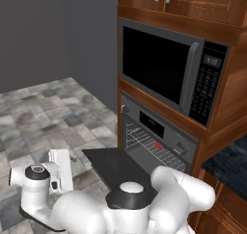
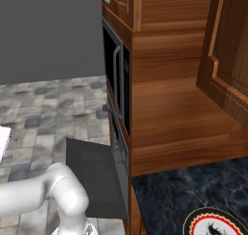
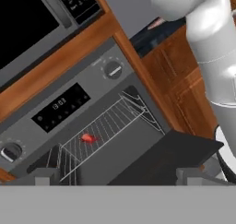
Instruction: Place the fish on the rack of the oven, and slide the rack back inside. Close the oven door.
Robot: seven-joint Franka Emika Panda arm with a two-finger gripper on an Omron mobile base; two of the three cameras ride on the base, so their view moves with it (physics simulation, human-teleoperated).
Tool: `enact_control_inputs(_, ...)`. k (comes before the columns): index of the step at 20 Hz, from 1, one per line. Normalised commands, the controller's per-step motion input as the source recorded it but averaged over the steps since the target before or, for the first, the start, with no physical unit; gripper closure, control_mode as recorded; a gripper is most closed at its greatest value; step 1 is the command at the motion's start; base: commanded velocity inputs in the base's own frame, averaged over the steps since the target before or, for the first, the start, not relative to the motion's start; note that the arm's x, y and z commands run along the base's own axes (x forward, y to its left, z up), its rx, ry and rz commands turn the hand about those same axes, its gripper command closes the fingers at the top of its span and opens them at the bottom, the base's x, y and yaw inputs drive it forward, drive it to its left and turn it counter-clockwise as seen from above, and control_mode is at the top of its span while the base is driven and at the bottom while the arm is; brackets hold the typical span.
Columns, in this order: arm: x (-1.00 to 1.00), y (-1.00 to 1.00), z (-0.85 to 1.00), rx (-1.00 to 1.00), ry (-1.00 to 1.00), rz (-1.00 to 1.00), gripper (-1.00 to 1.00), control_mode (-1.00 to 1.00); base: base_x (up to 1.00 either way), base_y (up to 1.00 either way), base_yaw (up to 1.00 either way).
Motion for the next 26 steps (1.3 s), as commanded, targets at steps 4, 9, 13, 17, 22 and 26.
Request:
enact_control_inputs(4,0.17,-0.11,-0.68,-0.02,0.18,0.00,-1.00,-1.00,0.00,0.00,0.00)
enact_control_inputs(9,0.34,0.00,-0.59,0.00,0.22,0.00,-1.00,-1.00,0.00,0.00,0.00)
enact_control_inputs(13,0.23,-0.13,-0.55,0.00,0.29,0.01,-1.00,-1.00,0.00,0.00,0.00)
enact_control_inputs(17,0.25,-0.19,-0.57,-0.01,0.30,0.00,-1.00,-1.00,0.00,0.00,0.00)
enact_control_inputs(22,0.25,-0.08,-0.59,-0.13,0.29,0.00,-1.00,-1.00,0.00,0.00,0.00)
enact_control_inputs(26,0.38,-0.12,-0.52,-0.12,0.28,0.03,-1.00,-1.00,0.00,0.00,0.00)
